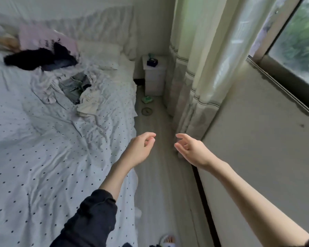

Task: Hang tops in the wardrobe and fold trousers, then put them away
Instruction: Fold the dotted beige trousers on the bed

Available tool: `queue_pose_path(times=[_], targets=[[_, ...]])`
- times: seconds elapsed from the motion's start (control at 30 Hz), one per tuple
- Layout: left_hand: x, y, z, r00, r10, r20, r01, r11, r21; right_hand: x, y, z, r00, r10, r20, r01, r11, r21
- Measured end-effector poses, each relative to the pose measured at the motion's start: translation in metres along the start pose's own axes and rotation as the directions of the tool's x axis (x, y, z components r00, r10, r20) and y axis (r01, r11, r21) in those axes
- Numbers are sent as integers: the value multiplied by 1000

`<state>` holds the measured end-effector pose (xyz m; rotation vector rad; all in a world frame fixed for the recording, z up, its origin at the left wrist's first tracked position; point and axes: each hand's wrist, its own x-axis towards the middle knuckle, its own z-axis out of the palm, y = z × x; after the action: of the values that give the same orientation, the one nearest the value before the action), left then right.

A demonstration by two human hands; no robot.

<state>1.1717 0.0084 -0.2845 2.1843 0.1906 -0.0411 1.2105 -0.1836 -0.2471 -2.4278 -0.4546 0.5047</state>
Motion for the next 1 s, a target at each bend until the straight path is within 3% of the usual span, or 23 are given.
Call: queue_pose_path(times=[0.17, 0.4, 0.53, 0.77, 1.0], targets=[[89, -10, -32, 985, -102, -136, 96, 994, -52, 130, -18, -33, 986, -131, 107, 136, 990, -47], [196, -62, -84, 919, -269, -288, 250, 963, -101, 304, -53, -27, 940, -219, 262, 238, 970, -44], [290, -93, -116, 859, -350, -373, 326, 937, -129, 427, -81, -25, 879, -290, 378, 317, 949, -10], [414, -131, -170, 754, -526, -394, 481, 850, -215, 623, -148, -33, 801, -344, 490, 393, 919, 3], [491, -190, -241, 621, -634, -461, 564, 770, -298, 749, -213, 7, 672, -352, 652, 466, 885, -3]])
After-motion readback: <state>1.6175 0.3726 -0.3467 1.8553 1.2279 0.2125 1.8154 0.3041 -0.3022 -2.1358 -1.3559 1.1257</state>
